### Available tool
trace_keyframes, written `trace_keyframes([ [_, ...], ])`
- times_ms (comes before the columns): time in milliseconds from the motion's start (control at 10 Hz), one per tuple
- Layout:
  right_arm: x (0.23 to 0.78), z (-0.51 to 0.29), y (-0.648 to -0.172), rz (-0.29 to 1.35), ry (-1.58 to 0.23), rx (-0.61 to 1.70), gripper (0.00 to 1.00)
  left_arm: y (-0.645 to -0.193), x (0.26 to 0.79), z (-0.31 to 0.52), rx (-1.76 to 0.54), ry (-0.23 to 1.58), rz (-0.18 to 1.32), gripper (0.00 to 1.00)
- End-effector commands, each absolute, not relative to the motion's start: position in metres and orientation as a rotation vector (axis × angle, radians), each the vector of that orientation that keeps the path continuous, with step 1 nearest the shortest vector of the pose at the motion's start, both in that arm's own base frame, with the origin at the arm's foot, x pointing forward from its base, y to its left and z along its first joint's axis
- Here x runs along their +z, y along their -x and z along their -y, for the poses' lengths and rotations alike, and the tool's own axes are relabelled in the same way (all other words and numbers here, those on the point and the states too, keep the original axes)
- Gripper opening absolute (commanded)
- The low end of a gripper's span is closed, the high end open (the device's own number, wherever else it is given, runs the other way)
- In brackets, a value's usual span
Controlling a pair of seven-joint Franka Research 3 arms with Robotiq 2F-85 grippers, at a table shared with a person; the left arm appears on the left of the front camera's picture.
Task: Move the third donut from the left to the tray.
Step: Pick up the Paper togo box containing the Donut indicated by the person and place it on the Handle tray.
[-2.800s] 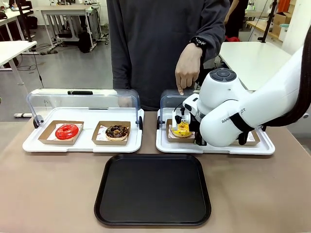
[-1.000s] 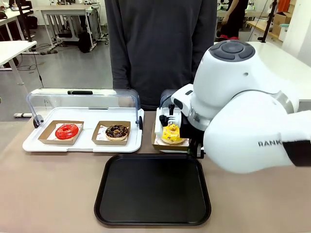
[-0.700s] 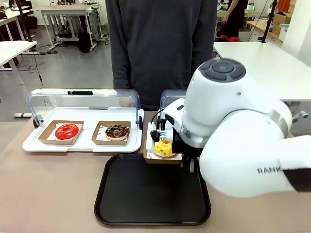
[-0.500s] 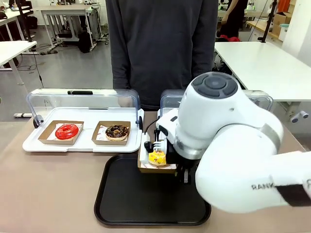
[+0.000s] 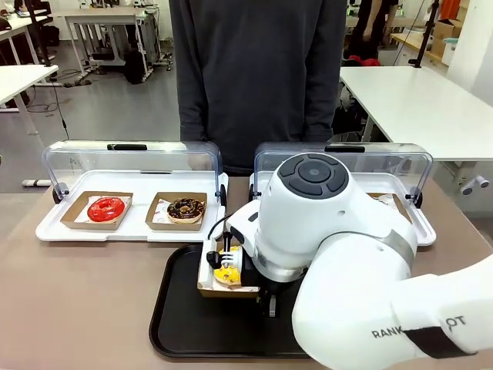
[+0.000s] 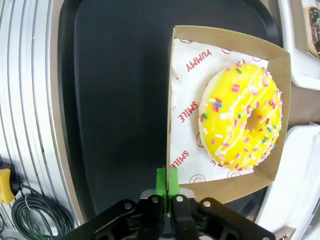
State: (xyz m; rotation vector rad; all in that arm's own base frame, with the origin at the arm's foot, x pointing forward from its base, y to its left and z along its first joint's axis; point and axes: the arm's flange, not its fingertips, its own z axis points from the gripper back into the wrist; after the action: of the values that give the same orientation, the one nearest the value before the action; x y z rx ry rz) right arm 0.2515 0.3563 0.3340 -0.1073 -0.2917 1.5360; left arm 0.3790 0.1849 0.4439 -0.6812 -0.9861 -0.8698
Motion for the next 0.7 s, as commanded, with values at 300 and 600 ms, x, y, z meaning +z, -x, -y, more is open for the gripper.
trace_keyframes([
  [300, 0.305, -0.347, -0.233, 0.286, 0.122, 1.497, 0.02, -0.378, 0.445, -0.184, -0.872, 0.69, 0.995, 1.0],
  [600, 0.298, -0.346, -0.236, 0.248, 0.103, 1.497, 0.02, -0.378, 0.445, -0.184, -0.872, 0.69, 0.995, 1.0],
])
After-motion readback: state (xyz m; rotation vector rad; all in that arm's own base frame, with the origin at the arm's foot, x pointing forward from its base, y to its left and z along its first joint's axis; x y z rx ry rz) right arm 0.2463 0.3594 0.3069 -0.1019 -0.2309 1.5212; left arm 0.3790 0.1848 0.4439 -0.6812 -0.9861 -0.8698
